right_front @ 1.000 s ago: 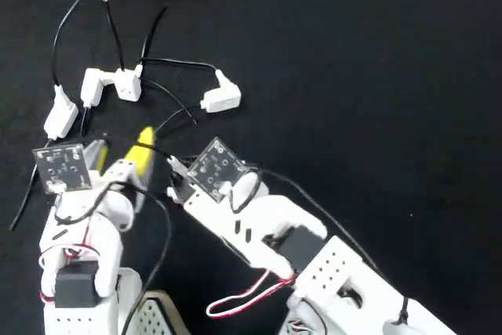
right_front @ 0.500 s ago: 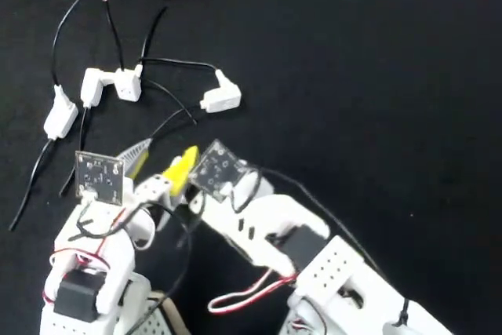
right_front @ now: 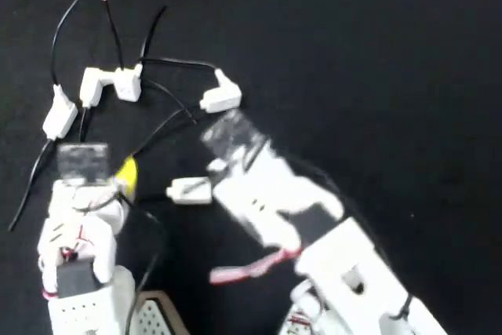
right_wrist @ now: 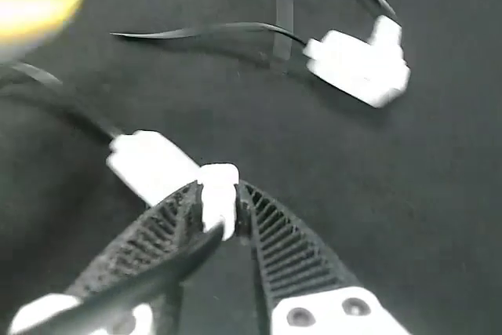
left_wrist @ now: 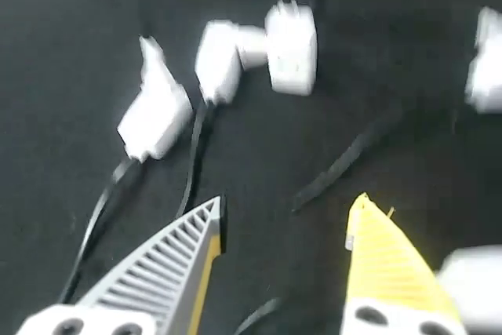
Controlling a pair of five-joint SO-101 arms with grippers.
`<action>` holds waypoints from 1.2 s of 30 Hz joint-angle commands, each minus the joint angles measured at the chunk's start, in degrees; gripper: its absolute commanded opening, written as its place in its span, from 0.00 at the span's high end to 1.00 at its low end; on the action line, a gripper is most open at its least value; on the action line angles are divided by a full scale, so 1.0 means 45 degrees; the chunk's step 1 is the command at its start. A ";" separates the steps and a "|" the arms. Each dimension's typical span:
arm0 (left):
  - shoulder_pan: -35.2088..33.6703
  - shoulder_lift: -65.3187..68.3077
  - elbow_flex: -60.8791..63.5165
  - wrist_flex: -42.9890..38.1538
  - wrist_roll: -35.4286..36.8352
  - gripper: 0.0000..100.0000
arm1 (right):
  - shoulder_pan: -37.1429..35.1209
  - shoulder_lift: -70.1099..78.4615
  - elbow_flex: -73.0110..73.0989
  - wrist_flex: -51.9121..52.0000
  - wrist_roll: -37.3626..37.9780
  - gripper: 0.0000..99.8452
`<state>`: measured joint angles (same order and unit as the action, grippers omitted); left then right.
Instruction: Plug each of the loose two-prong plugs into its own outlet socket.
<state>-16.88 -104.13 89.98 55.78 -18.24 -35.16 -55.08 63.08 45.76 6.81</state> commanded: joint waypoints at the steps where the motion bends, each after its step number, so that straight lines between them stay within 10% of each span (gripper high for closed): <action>1: 0.0674 0.0000 0.0400 -0.0352 -0.2950 0.74 | 0.3477 0.2471 -0.5050 0.3302 -0.0098 0.99; 9: 0.3917 0.1973 -0.2315 0.1875 -0.5255 0.74 | 0.5978 0.7473 -0.9074 0.6564 0.1680 0.99; 21: 0.5167 1.3558 -0.6593 -0.0098 -1.2484 0.74 | 0.7717 0.9934 -1.0598 0.5998 0.2364 0.99; 36: 0.7121 1.9634 -1.1556 0.0586 -1.2640 0.74 | 0.7795 1.1087 -1.1380 0.5978 0.2520 0.99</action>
<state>12.66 -15.87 40.92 58.15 -74.86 -1.05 -5.14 15.69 73.45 17.80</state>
